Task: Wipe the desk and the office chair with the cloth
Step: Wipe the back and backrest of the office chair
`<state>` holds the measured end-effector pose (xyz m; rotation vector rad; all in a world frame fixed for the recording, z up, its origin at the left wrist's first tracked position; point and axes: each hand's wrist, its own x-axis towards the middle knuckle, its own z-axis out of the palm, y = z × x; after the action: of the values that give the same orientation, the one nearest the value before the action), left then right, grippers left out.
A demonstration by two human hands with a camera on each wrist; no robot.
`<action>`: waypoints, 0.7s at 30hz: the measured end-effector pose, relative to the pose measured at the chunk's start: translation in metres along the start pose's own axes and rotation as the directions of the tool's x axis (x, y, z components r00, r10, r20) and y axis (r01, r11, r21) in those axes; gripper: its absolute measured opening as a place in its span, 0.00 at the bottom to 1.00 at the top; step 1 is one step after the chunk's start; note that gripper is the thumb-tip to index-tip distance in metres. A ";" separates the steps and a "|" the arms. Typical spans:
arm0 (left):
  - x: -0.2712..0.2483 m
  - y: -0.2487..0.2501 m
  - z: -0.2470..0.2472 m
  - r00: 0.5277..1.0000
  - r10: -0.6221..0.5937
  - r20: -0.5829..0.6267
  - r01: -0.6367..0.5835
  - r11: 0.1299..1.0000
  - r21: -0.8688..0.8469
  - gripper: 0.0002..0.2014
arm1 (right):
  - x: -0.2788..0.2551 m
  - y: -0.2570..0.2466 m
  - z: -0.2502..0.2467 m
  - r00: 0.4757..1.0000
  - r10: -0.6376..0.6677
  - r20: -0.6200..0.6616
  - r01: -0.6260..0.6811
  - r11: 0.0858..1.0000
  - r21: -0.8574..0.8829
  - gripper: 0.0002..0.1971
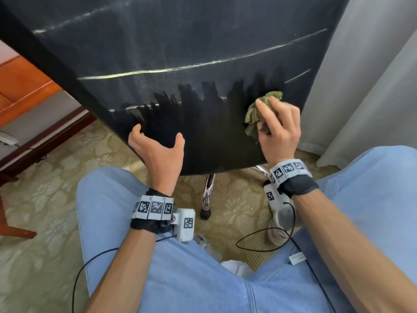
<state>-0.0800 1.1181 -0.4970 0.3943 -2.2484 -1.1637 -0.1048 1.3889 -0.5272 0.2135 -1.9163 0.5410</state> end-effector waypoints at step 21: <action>0.000 0.003 0.025 0.998 0.049 -0.044 -0.049 0.999 0.011 0.51 | -0.047 0.018 -0.007 0.985 0.090 0.145 -0.092 0.996 0.007 0.22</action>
<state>-0.0954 1.1360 -0.5061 0.3632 -2.2139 -1.1092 -0.0869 1.4032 -0.5722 0.1786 -2.0720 0.6135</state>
